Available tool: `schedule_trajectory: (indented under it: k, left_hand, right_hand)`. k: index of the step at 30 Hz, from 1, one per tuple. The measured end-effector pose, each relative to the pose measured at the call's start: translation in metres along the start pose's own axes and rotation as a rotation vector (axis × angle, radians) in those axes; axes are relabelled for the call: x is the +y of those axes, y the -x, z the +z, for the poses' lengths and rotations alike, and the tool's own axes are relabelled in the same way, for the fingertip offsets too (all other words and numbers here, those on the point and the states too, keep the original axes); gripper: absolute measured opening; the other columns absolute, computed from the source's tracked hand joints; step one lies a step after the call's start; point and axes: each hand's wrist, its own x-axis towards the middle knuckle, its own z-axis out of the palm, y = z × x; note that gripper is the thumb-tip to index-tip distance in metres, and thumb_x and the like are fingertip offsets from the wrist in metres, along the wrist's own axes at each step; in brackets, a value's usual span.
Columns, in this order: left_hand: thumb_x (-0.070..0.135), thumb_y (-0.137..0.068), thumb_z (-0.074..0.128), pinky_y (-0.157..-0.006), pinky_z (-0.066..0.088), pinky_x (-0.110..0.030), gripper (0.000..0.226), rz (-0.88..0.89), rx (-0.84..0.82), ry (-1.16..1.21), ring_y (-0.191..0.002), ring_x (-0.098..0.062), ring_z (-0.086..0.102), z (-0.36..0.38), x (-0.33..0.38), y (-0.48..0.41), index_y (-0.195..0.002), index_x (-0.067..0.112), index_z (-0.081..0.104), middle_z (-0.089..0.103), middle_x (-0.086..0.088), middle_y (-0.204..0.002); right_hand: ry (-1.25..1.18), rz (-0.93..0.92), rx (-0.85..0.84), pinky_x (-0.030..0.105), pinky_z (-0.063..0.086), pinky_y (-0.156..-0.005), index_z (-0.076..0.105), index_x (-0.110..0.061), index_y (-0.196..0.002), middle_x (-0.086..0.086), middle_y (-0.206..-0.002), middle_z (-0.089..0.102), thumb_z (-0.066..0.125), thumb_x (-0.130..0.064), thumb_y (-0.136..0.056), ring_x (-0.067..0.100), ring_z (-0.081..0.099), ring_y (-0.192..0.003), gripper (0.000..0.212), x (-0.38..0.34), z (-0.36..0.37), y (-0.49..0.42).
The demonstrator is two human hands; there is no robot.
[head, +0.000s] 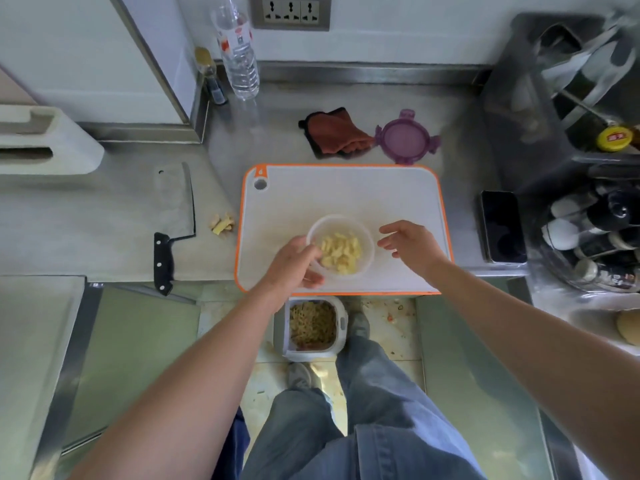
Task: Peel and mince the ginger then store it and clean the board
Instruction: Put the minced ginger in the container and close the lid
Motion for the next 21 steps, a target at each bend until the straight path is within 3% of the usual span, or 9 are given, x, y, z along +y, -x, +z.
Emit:
schedule_trajectory:
  k: [3, 6, 8, 10, 13, 17, 21]
  left_hand:
    - [0.018, -0.094, 0.050, -0.065, 0.052, -0.033, 0.035, 0.034, 0.091, 0.045, -0.068, -0.023, 0.066, 0.012, 0.014, -0.027, -0.128, 0.012, 0.043, 0.063, -0.014, -0.101]
    - [0.018, -0.093, 0.050, -0.061, 0.051, -0.032, 0.041, 0.011, 0.178, 0.090, -0.063, -0.020, 0.063, 0.026, 0.028, -0.051, -0.130, 0.009, 0.033, 0.057, -0.015, -0.101]
    - [0.016, -0.092, 0.050, -0.059, 0.050, -0.032, 0.040, -0.024, 0.242, 0.150, -0.060, -0.020, 0.059, 0.034, 0.037, -0.067, -0.125, 0.010, 0.027, 0.052, -0.018, -0.101]
    - [0.015, -0.092, 0.050, -0.057, 0.050, -0.031, 0.037, -0.060, 0.287, 0.202, -0.056, -0.022, 0.057, 0.040, 0.044, -0.081, -0.120, 0.013, 0.025, 0.050, -0.021, -0.104]
    - [0.014, -0.092, 0.048, -0.057, 0.052, -0.033, 0.029, -0.085, 0.355, 0.228, -0.057, -0.027, 0.057, 0.044, 0.049, -0.094, -0.115, 0.011, 0.031, 0.055, -0.027, -0.107]
    - [0.017, -0.090, 0.049, -0.061, 0.057, -0.039, 0.026, -0.117, 0.438, 0.252, -0.058, -0.031, 0.062, 0.043, 0.047, -0.102, -0.115, 0.011, 0.043, 0.061, -0.027, -0.109]
    - [0.018, -0.090, 0.050, -0.064, 0.060, -0.040, 0.021, -0.141, 0.460, 0.234, -0.064, -0.032, 0.064, 0.043, 0.047, -0.101, -0.110, 0.013, 0.048, 0.062, -0.021, -0.107]
  right_hand:
    - [0.079, 0.000, -0.023, 0.041, 0.053, -0.086, 0.066, -0.023, -0.100, -0.002, -0.096, 0.069, 0.047, -0.006, -0.089, 0.023, 0.062, -0.097, 0.029, -0.006, -0.010, -0.025]
    - [0.149, -0.079, 0.009, 0.032, 0.052, -0.076, 0.065, -0.022, -0.109, 0.002, -0.112, 0.065, 0.045, -0.008, -0.090, 0.018, 0.059, -0.090, 0.030, -0.018, -0.025, -0.049]
    - [0.234, -0.145, 0.024, 0.028, 0.047, -0.074, 0.060, -0.020, -0.118, 0.004, -0.126, 0.056, 0.045, -0.007, -0.090, 0.018, 0.057, -0.096, 0.034, -0.025, -0.034, -0.067]
    - [0.372, -0.215, 0.029, 0.030, 0.044, -0.087, 0.053, -0.017, -0.129, 0.006, -0.140, 0.043, 0.049, -0.009, -0.091, 0.023, 0.050, -0.115, 0.039, -0.030, -0.044, -0.086]
    - [0.588, -0.254, -0.007, 0.035, 0.027, -0.112, 0.045, -0.017, -0.138, 0.008, -0.156, 0.021, 0.053, -0.017, -0.092, 0.027, 0.024, -0.140, 0.047, -0.036, -0.056, -0.114]
    - [0.747, -0.173, -0.092, 0.044, 0.023, -0.114, 0.041, -0.019, -0.140, 0.009, -0.160, 0.003, 0.052, -0.024, -0.093, 0.035, 0.012, -0.143, 0.049, -0.034, -0.062, -0.143]
    - [0.771, -0.225, -0.154, 0.039, 0.025, -0.114, 0.045, -0.012, -0.139, 0.012, -0.157, 0.016, 0.051, -0.025, -0.093, 0.032, 0.020, -0.142, 0.048, -0.029, -0.064, -0.160]
